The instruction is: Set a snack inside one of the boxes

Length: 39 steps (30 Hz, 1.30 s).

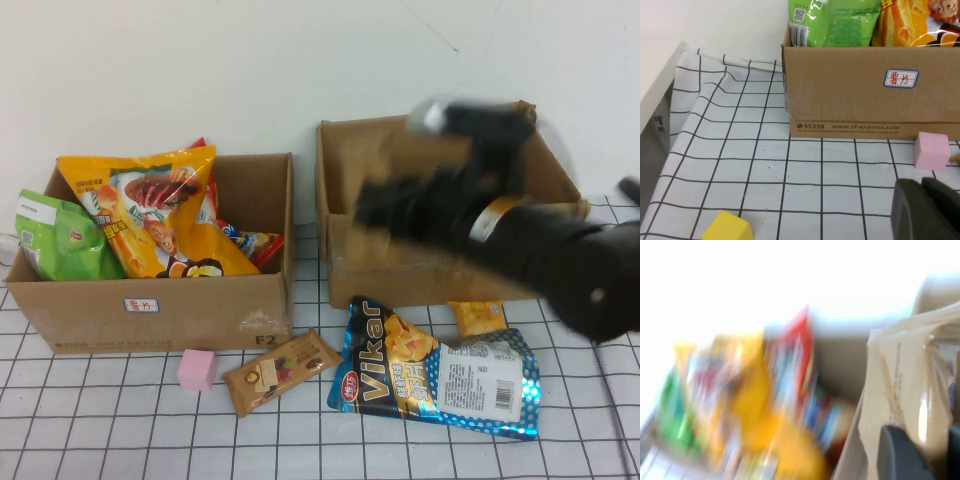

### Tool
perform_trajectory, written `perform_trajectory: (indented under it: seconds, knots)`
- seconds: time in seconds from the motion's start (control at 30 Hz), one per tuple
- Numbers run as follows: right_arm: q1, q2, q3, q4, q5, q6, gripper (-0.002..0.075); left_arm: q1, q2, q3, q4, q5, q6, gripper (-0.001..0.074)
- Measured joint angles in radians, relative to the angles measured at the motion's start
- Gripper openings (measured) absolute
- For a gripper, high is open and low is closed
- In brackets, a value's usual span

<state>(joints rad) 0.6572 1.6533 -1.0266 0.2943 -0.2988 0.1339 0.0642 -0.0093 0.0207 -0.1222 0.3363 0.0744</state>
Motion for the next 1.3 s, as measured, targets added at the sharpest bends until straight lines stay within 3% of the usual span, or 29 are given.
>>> perform_trajectory:
  seconds: [0.1, 0.27, 0.37, 0.5, 0.63, 0.73, 0.8, 0.9, 1.03, 1.3]
  knots:
    - [-0.063, -0.002, -0.015, -0.008, -0.115, -0.073, 0.0142, 0.000, 0.000, 0.000, 0.000, 0.000, 0.000, -0.0001]
    - [-0.185, 0.080, -0.115, -0.029, -0.132, -0.118, 0.0148, 0.000, 0.000, 0.000, 0.000, 0.000, 0.000, -0.0001]
    - [-0.241, 0.153, -0.192, -0.065, -0.109, -0.121, 0.0227, 0.000, 0.000, 0.000, 0.000, 0.000, 0.000, -0.0001]
    - [-0.280, 0.227, -0.255, -0.077, -0.035, -0.121, 0.0391, 0.000, 0.000, 0.000, 0.000, 0.000, 0.000, -0.0001]
    - [-0.297, 0.230, -0.272, -0.080, 0.076, -0.093, 0.0437, 0.000, 0.000, 0.000, 0.000, 0.000, 0.000, -0.0001]
    - [-0.300, 0.183, -0.272, -0.087, 0.189, -0.086, 0.0344, 0.000, 0.000, 0.000, 0.000, 0.000, 0.000, -0.0001]
    - [-0.300, 0.121, -0.272, -0.094, 0.265, -0.084, 0.0194, 0.000, 0.000, 0.000, 0.000, 0.000, 0.000, -0.0002]
    - [-0.300, 0.005, -0.259, -0.095, 0.320, -0.090, 0.0058, 0.000, 0.000, 0.000, 0.000, 0.000, 0.000, -0.0002]
    - [-0.298, -0.215, -0.184, -0.097, 0.329, -0.152, 0.0009, 0.000, 0.000, 0.000, 0.000, 0.000, 0.000, -0.0002]
    - [-0.238, -0.650, 0.100, -0.097, 0.407, -0.354, 0.0000, 0.000, 0.000, 0.000, 0.000, 0.000, 0.000, -0.0002]
